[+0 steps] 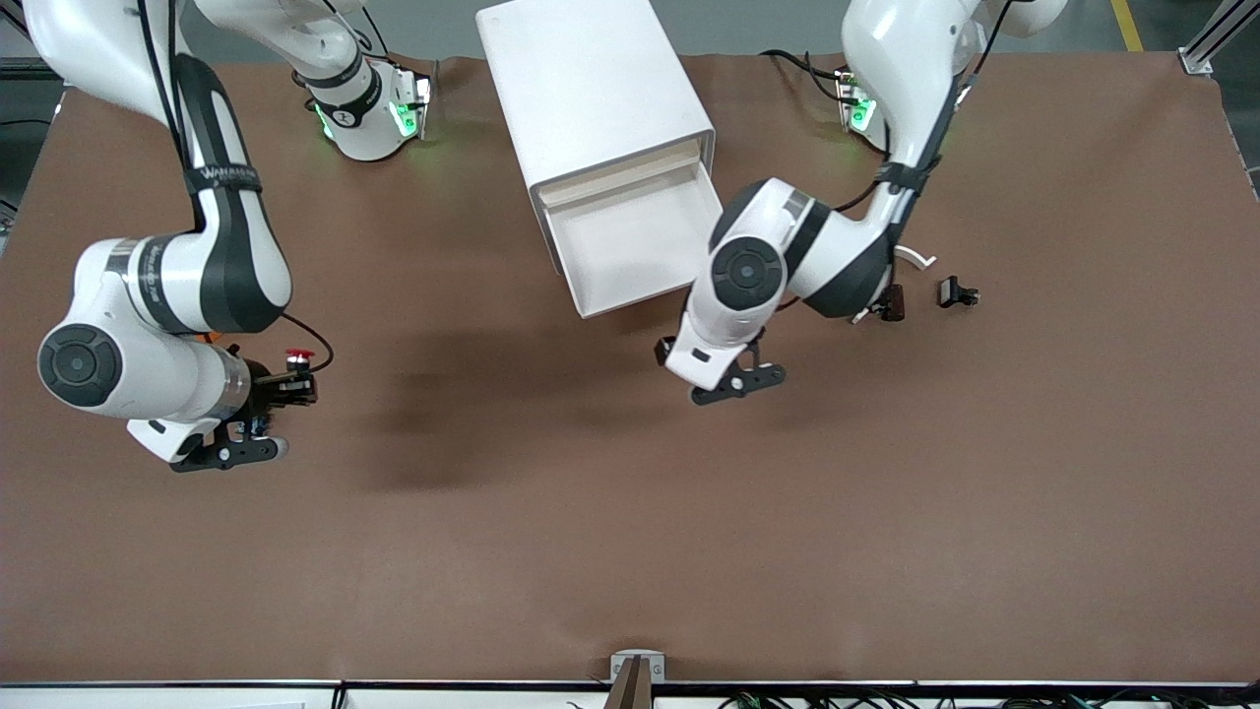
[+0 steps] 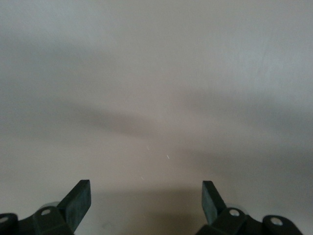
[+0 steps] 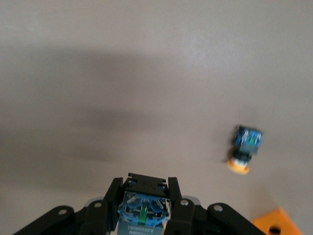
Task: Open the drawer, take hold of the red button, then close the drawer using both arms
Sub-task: 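Carry the red button toward the yellow button while the left gripper reaches the drawer, then push the drawer into the cabinet with the left gripper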
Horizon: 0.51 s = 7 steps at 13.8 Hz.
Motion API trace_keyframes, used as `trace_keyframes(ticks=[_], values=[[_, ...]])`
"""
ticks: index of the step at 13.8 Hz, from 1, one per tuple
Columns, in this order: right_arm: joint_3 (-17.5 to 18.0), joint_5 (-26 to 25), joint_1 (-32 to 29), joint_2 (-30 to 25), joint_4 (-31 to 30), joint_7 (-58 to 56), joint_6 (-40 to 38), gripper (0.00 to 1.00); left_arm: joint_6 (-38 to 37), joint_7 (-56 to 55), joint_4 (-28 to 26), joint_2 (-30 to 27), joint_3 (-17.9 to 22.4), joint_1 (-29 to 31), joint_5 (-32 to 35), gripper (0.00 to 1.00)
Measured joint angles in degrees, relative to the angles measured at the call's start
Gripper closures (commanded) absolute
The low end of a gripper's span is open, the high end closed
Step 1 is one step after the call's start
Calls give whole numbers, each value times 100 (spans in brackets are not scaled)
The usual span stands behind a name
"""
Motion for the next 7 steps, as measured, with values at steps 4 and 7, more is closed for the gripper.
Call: trace_keyframes(ticks=[4, 7], values=[[5, -61, -110, 25, -855, -176, 1415, 88, 6, -158, -36, 171, -145, -240, -296, 0], [7, -63, -129, 121, -1229, -176, 2026, 88, -21, -331, -261, 86, -402, -295, -316, 0]])
